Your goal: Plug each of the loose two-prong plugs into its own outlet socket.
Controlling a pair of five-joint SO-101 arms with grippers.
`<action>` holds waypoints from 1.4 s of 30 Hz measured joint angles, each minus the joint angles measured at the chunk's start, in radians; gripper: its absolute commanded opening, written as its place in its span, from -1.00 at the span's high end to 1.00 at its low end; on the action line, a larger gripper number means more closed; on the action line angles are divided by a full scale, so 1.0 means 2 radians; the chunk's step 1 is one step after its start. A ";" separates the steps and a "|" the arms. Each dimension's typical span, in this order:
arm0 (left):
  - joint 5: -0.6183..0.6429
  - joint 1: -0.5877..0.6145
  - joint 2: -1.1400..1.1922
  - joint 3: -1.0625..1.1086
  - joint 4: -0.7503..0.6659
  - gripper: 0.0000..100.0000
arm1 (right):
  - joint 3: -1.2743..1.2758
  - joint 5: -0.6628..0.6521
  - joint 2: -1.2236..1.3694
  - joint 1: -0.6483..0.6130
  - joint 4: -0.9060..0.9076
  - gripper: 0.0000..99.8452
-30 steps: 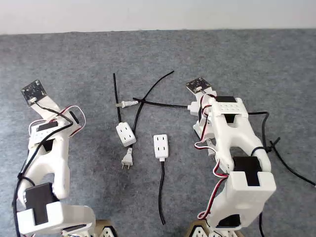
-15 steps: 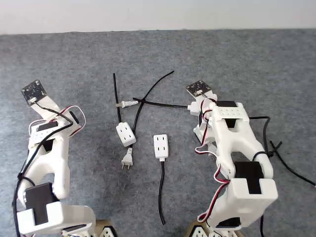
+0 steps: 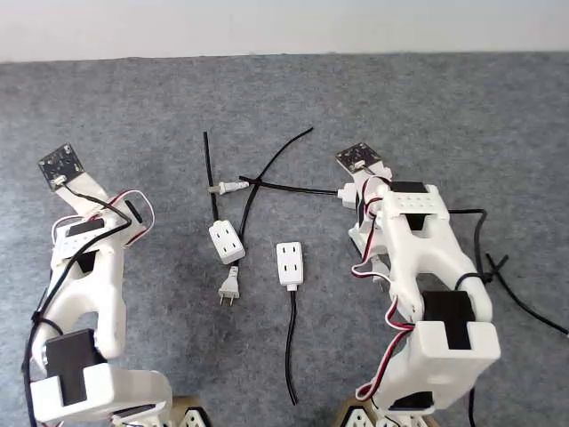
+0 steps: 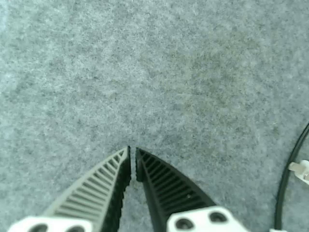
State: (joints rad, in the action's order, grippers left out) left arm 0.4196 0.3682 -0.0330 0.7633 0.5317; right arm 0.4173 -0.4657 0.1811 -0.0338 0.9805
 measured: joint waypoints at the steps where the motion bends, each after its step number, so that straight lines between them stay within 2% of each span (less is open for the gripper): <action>1: 0.000 0.000 0.000 0.000 0.000 0.97 | 0.000 0.000 0.000 0.003 0.000 0.98; 11: 0.000 0.000 0.000 0.000 0.000 0.97 | 0.000 0.006 0.000 0.008 0.002 0.98; 17: 0.000 0.000 0.000 0.000 0.000 0.97 | -0.012 0.031 -0.034 -0.016 0.072 0.98; 28: 0.000 0.000 0.002 0.000 0.000 0.97 | -0.021 0.108 -0.219 -0.150 0.182 0.98; 34: 0.000 -0.014 0.018 -0.012 0.001 0.97 | -0.021 0.127 -0.318 -0.242 0.248 0.98; 37: -0.001 -0.022 0.051 -0.059 0.036 0.97 | -0.021 0.127 -0.365 -0.278 0.272 0.98; 42: 0.000 -0.041 0.156 -0.193 0.140 0.97 | -0.021 0.104 -0.449 -0.342 0.285 0.98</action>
State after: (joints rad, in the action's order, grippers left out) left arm 0.4196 0.2854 0.2785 0.3782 0.8124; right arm 0.3744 -0.2570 -0.7165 -0.7181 1.5512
